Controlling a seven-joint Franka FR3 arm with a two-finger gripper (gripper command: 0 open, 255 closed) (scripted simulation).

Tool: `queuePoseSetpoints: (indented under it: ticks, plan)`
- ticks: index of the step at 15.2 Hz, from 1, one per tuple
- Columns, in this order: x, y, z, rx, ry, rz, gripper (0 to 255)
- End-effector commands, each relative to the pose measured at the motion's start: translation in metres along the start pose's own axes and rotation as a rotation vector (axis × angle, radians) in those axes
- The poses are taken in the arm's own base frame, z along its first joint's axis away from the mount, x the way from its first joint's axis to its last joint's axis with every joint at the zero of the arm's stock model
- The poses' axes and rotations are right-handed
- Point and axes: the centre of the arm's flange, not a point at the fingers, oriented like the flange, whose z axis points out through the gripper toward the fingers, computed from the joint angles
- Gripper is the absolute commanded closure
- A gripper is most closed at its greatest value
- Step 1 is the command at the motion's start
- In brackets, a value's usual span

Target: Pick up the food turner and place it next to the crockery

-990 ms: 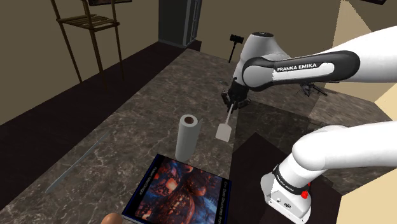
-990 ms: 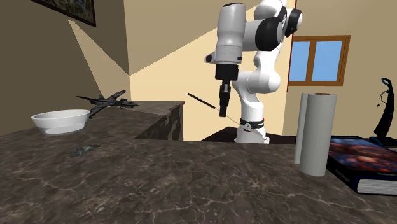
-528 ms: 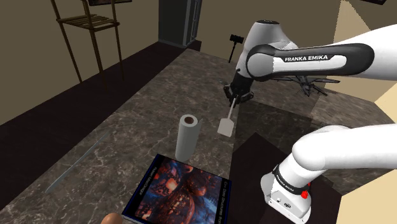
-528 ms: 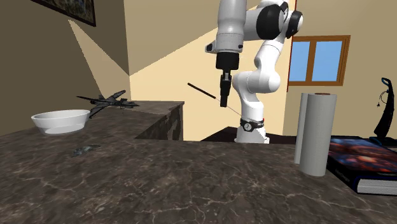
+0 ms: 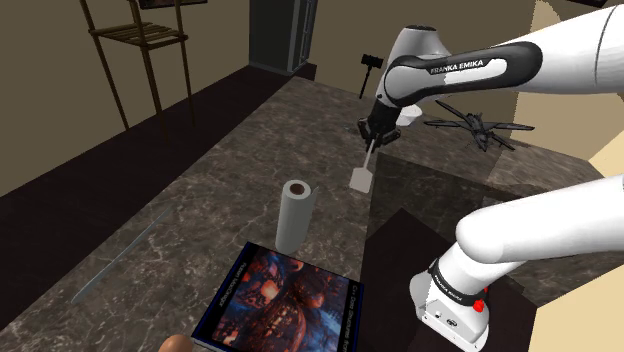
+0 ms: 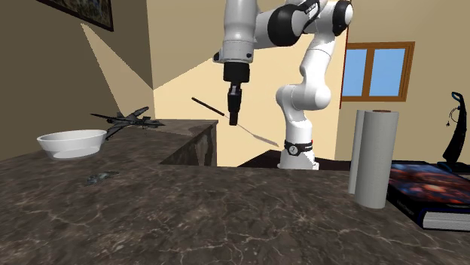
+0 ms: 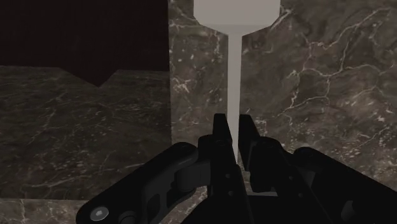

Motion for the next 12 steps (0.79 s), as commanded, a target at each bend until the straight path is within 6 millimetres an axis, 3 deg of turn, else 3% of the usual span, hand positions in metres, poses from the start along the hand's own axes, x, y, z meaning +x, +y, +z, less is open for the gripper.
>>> queuePoseSetpoints:
  ticks: [1,12]
  plan:
    - [0.026,0.001,0.000,0.000,0.001,-0.001,255]
    - [0.170,0.006,0.009,0.000,0.001,-0.001,255]
